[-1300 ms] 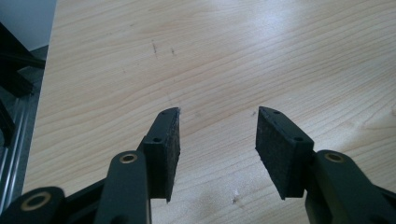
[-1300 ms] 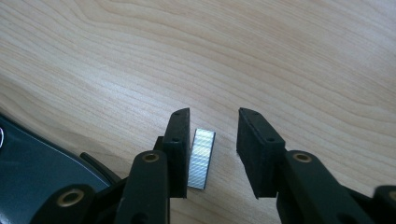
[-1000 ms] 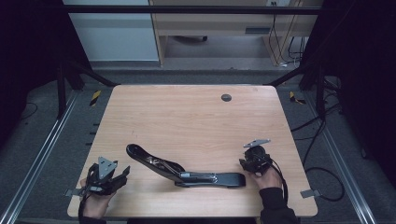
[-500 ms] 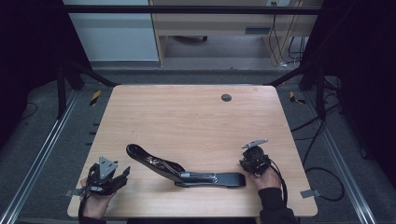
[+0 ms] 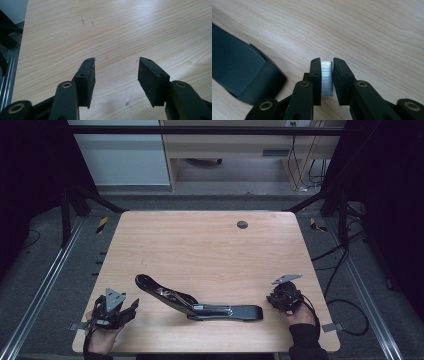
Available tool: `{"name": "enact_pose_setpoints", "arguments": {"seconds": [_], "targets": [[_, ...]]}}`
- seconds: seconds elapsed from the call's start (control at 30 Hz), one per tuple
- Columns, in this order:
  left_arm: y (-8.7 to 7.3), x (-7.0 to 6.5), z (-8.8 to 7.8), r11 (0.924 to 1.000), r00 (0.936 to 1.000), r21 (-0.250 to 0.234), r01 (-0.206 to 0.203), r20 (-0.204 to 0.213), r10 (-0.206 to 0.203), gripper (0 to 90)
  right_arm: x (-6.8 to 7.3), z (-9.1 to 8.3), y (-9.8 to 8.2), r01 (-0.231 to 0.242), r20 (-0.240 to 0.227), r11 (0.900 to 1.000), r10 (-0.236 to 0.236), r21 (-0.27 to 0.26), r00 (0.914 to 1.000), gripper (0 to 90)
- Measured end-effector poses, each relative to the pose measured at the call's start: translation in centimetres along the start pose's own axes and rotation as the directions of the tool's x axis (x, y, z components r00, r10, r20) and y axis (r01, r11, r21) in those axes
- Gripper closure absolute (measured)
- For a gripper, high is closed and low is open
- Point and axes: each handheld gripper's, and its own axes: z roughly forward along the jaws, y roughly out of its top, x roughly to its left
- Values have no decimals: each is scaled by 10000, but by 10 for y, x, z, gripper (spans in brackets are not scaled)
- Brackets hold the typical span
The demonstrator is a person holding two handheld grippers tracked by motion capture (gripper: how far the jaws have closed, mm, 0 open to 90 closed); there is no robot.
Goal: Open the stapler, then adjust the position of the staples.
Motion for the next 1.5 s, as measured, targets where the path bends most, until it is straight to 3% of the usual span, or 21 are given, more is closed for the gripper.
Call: {"name": "enact_pose_setpoints", "arguments": {"seconds": [0.13, 0.3, 0.47, 0.63, 0.8, 0.87, 1.0, 1.2, 1.5], "targets": [[0, 1, 0, 10000, 10000, -22, -68, -11, 68, 470, -7, -7, -13, 46, -47, 9999, -47, -123, 10000, 778], [-1, 3, -1, 10000, 10000, -41, -30, -30, 30, 470, -12, -11, -24, -128, -72, 9999, 129, 93, 9999, 778], [-1, 2, 0, 10000, 10000, -14, -70, -34, 70, 468, -15, -11, -29, 118, -44, 9999, -117, 78, 9999, 777], [-1, 2, 0, 9999, 9999, -3, -110, 15, 110, 467, -14, -11, -29, 25, -149, 9999, -22, 165, 9999, 772], [-1, 2, 0, 9999, 9999, 3, -139, 50, 139, 465, -15, -12, -27, 89, -64, 9999, -89, 53, 9999, 701], [-1, 1, 0, 9999, 9999, -1, -146, 50, 146, 464, -14, -16, -25, -171, -71, 9998, 171, 71, 9998, 678], [0, 1, 0, 9999, 9999, -9, -143, 50, 143, 464, -16, -20, -22, -214, 5, 9997, 214, -112, 9998, 593], [0, 0, -1, 9998, 9998, -2, -223, 4, 223, 464, -19, -29, -17, -470, -19, 9988, 469, -99, 9989, 577], [0, -1, 1, 9997, 9997, 56, -237, 47, 237, 464, -20, -31, -17, 87, -82, 9992, -84, 397, 9999, 584]]}}
